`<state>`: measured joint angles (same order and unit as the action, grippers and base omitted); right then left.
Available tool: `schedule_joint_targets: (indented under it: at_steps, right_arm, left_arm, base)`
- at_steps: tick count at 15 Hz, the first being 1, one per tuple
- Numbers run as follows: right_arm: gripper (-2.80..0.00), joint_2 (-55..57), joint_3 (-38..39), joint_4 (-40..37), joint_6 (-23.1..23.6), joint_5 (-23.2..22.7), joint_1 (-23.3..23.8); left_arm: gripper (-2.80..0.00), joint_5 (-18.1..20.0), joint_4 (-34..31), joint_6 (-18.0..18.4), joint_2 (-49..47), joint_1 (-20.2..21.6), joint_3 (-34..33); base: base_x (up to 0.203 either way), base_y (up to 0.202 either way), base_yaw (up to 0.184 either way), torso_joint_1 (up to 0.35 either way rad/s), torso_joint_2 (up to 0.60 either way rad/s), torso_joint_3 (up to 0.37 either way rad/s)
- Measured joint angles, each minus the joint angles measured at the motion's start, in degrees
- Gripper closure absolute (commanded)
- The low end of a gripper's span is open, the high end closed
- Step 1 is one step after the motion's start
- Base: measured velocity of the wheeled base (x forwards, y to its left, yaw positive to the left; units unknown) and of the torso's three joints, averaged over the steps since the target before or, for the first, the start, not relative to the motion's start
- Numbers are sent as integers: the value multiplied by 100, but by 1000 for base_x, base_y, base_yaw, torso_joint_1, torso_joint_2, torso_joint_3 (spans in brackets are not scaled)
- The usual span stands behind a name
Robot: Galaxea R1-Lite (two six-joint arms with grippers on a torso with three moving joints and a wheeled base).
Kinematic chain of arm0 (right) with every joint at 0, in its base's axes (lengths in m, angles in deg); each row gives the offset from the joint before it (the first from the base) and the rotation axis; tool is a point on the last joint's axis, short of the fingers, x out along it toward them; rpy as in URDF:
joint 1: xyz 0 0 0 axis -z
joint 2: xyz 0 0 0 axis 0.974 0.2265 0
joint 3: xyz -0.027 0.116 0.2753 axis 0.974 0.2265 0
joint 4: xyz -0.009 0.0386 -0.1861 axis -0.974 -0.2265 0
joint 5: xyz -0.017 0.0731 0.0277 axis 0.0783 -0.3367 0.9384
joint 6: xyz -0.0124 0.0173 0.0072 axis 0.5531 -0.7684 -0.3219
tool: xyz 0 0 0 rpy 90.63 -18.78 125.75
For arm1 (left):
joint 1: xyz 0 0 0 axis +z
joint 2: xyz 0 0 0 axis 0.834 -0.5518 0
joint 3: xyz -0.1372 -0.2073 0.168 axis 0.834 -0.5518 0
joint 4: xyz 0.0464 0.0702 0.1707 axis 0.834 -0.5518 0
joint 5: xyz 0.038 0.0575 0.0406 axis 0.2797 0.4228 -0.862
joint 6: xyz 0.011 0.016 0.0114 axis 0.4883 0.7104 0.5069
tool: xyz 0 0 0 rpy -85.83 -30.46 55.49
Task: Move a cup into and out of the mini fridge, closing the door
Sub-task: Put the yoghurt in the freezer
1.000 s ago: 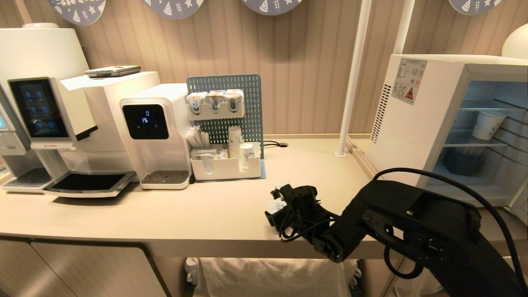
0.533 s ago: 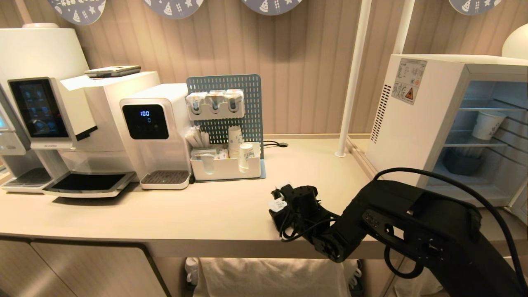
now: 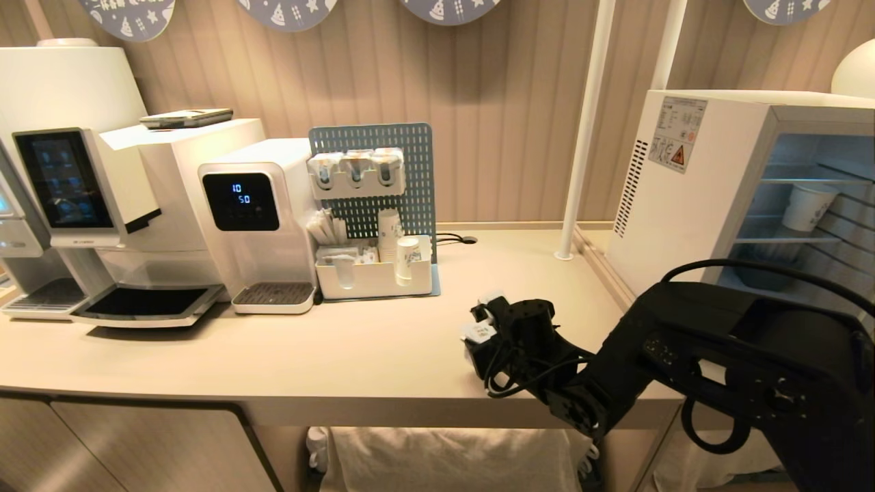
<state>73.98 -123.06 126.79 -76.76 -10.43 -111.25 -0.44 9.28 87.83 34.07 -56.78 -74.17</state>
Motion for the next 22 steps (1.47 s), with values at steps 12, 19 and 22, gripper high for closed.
schedule_joint_targets:
  at_steps: [12, 19, 22]
  right_arm:
    - [0, -3428, 3212, 770, 29, 1224, 44]
    - [0, -6753, 4617, -383, 104, 3022, 96]
    - [0, -8152, 4689, -1545, 148, 3808, 1042]
  left_arm:
    - [0, 0, -2, -26, 0, 2, 0]
    - [0, -2, -2, -37, 0, 2, 0]
    - [0, -11, -2, -75, 0, 2, 0]
  base:
    - [0, 0, 0, 0, 0, 0]
    - [0, 0, 0, 0, 0, 0]
    - [0, 0, 0, 0, 0, 0]
